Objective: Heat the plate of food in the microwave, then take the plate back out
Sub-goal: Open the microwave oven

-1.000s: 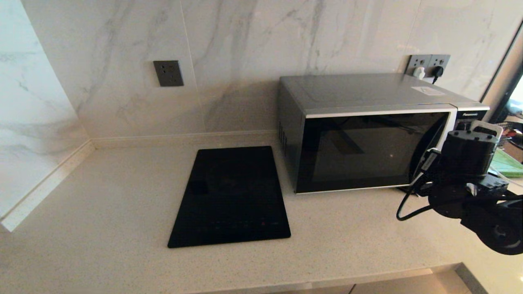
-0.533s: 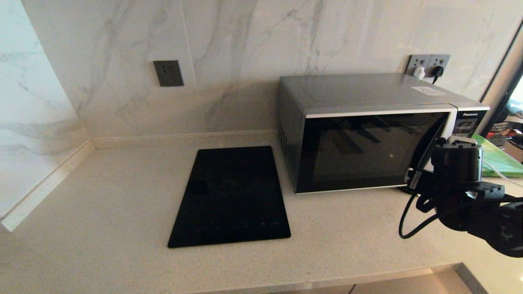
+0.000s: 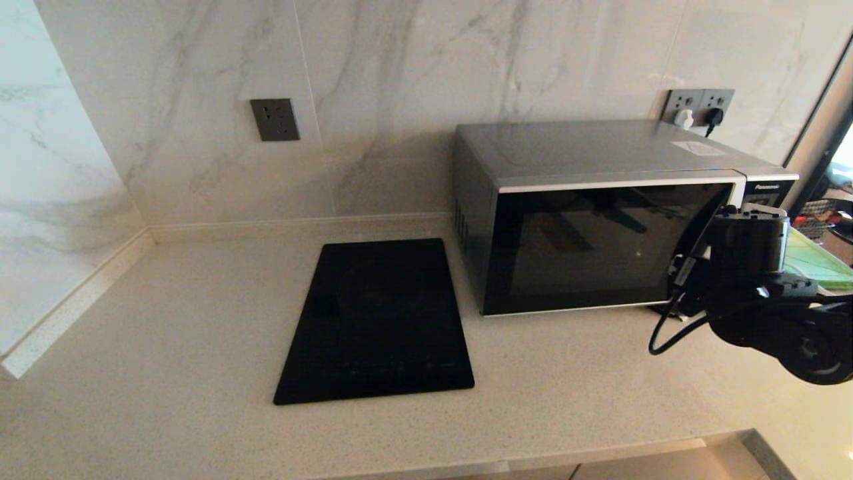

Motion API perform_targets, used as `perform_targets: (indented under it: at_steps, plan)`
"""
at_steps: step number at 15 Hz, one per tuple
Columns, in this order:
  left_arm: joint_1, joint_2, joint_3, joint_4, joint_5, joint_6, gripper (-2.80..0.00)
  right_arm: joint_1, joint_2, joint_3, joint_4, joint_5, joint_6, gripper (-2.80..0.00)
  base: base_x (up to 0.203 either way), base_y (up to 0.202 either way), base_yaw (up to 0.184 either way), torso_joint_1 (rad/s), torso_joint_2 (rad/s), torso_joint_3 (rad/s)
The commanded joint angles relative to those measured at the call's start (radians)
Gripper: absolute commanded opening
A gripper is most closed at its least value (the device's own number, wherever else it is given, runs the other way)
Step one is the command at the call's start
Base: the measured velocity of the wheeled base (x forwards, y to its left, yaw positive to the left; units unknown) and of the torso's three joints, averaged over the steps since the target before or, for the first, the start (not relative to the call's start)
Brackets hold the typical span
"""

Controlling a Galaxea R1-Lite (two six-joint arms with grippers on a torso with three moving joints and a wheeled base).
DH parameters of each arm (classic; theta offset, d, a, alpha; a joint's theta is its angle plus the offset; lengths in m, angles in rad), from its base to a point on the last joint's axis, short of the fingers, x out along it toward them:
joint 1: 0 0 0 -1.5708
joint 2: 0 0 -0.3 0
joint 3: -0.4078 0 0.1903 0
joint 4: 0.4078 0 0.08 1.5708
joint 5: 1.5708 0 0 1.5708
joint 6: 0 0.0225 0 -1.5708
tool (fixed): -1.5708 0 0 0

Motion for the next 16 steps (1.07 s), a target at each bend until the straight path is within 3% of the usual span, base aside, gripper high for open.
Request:
perform_targets:
  at_steps: [1,16]
  plan:
    - [0.000,0.002,0.000,-0.001,0.001,-0.001,-2.80,-0.022,0.045,-0.023,-0.005,-0.008,0.001,0.00,0.000,0.000,0.000,0.000,0.00,0.000]
    - [0.000,0.002,0.000,-0.001,0.001,-0.001,-2.80,-0.113,0.158,-0.145,-0.005,-0.005,-0.006,0.00,0.000,0.000,0.000,0.000,0.00,0.000]
